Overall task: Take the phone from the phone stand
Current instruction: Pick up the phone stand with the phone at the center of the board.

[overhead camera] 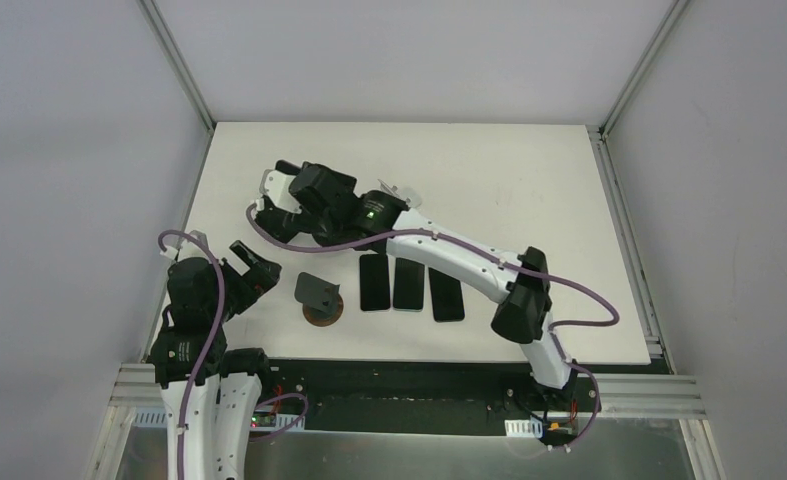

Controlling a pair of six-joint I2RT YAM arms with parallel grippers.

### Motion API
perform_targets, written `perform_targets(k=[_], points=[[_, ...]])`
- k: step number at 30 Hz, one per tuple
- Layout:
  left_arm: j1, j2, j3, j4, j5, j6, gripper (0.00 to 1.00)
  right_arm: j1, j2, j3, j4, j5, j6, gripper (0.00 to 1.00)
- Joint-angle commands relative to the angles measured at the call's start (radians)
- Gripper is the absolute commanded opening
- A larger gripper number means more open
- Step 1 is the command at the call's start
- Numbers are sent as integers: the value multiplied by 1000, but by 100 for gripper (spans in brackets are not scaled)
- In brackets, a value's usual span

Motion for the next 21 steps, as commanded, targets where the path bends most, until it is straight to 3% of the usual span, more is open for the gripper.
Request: perform_targets(k=[1, 7, 10, 16, 21], points=[[12, -15, 29, 83, 101, 65, 99, 2, -233, 7, 143, 64, -51, 0], [5, -8, 28, 233, 311, 109, 99, 3, -380, -76, 79, 23, -28, 0], [-54, -1, 14, 382, 465, 147, 99, 3, -467, -121, 23, -18, 2, 0], [-172, -18, 39, 528, 513, 262, 99, 3, -639, -226, -83, -127, 100, 0], [-235, -27, -72, 900, 606, 172, 99, 4, -784, -341, -105, -220, 164, 0]])
